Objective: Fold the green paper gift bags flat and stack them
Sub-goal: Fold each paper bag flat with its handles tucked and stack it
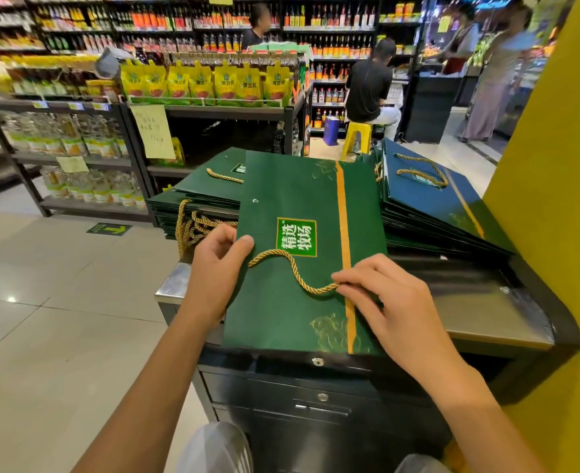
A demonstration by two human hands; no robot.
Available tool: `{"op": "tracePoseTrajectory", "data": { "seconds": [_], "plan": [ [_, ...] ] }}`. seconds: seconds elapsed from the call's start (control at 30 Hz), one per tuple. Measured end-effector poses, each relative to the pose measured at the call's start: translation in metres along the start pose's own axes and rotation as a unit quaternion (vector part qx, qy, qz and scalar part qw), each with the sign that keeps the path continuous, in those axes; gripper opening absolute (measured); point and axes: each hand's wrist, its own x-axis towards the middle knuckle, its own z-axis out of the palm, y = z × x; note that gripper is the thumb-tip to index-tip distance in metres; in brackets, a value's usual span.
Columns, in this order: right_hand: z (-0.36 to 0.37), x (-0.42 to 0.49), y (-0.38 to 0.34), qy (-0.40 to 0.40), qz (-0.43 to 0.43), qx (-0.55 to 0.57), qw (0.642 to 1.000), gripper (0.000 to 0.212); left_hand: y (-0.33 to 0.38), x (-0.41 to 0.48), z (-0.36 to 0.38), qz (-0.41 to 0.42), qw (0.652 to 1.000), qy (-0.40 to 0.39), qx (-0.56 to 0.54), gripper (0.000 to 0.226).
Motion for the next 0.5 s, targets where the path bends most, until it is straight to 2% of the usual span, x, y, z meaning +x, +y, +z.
{"op": "tracePoseTrajectory", "data": {
  "seconds": [0.1, 0.2, 0.3, 0.5],
  "plan": [
    [0.006, 0.018, 0.002, 0.025, -0.010, 0.022, 0.999, 0.020, 0.004, -0.006, -0.004, -0.006, 1.000, -0.010, 0.009, 0.024],
    [0.014, 0.034, -0.002, 0.038, 0.046, 0.126, 0.990, 0.023, 0.006, -0.016, -0.009, -0.006, 0.999, -0.019, 0.031, 0.026],
    [0.029, 0.052, -0.005, 0.039, 0.084, 0.197, 0.976, 0.014, 0.004, -0.025, -0.015, 0.005, 0.997, -0.037, 0.072, 0.027],
    [0.052, 0.090, -0.017, 0.004, 0.080, 0.226, 0.971, 0.010, 0.001, -0.032, -0.021, 0.016, 0.991, -0.073, 0.107, 0.029]
  ]
}}
